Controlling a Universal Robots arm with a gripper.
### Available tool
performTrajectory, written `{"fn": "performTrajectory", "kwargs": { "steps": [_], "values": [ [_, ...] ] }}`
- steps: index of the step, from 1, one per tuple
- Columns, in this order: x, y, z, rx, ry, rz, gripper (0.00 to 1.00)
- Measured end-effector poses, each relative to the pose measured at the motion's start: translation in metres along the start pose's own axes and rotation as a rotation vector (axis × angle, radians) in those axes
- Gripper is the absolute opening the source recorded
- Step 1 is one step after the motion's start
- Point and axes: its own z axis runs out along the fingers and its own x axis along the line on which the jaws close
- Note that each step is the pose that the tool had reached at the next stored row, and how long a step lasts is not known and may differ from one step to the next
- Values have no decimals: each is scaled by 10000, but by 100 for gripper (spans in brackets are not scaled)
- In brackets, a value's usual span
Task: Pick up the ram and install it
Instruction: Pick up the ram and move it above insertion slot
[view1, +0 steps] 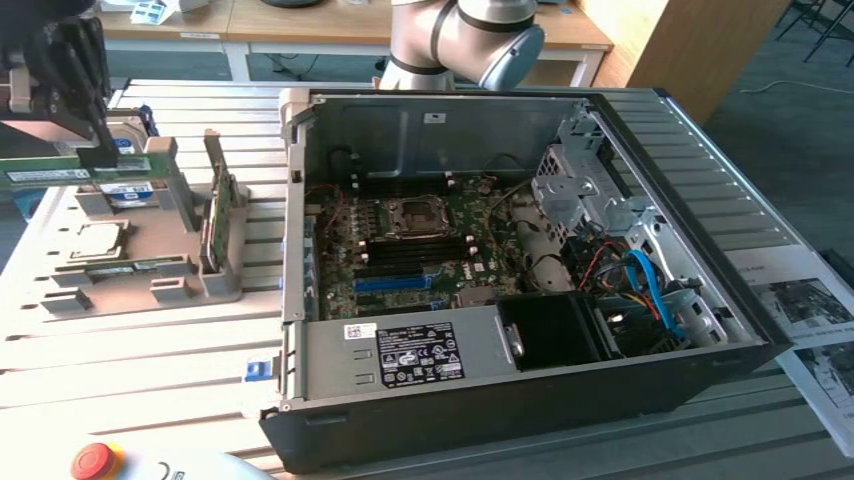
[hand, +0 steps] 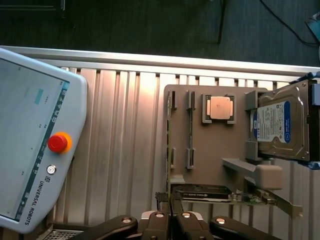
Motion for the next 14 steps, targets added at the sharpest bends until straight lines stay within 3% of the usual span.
{"fn": "performTrajectory", "kwargs": {
  "steps": [14],
  "values": [
    [59, -260, -16, -28, -2, 1, 12]
  ]
}}
